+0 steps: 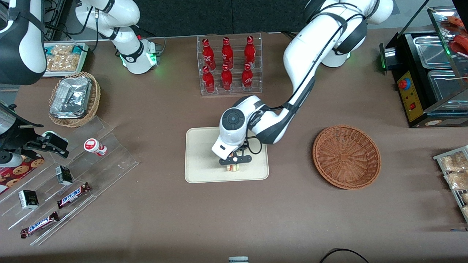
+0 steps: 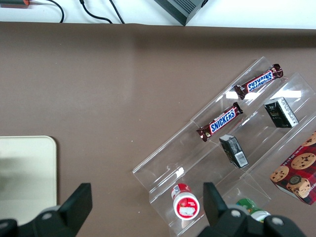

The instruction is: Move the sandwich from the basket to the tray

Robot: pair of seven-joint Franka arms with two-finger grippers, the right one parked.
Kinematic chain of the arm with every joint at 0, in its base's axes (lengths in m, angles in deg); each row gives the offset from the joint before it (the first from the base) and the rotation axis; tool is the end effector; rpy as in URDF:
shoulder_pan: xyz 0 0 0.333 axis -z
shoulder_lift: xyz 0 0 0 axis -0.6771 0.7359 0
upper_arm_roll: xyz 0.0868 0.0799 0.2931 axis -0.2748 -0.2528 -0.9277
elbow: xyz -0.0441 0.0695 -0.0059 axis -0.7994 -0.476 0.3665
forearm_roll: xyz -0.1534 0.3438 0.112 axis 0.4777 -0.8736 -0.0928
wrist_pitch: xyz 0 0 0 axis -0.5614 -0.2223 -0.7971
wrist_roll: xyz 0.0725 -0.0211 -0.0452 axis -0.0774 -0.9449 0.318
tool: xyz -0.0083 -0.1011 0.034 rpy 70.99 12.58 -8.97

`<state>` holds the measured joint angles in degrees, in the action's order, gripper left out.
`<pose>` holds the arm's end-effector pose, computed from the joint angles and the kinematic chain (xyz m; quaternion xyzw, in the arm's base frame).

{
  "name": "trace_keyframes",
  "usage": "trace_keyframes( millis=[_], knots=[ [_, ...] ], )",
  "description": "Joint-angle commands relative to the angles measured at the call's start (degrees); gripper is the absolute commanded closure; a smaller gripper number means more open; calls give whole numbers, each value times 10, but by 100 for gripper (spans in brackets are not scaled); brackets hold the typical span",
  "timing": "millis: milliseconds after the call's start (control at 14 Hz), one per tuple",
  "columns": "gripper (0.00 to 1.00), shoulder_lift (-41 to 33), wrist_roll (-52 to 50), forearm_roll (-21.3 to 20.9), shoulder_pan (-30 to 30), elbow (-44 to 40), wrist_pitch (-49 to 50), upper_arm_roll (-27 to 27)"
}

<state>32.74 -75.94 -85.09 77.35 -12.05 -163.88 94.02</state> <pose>0.5430 -0.5396 0.2201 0.9972 0.0660 -0.0106 0.0348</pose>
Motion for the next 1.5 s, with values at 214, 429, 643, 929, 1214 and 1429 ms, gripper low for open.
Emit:
trace_keyframes(
  millis=[214,429,643,929,1214,1429],
  knots=[
    [63,37,-34,-15,26,-31,-29,-15],
    [0,16,-36,-9,19,-30,-11,-15],
    [0,-31,-25,-3,-13,-33,56,-10],
    [0,-124,82,68,-93,-4,150,0],
    [0,-274,180,74,-192,182,145,1],
    [0,-395,280,91,-274,344,82,0]
  ],
)
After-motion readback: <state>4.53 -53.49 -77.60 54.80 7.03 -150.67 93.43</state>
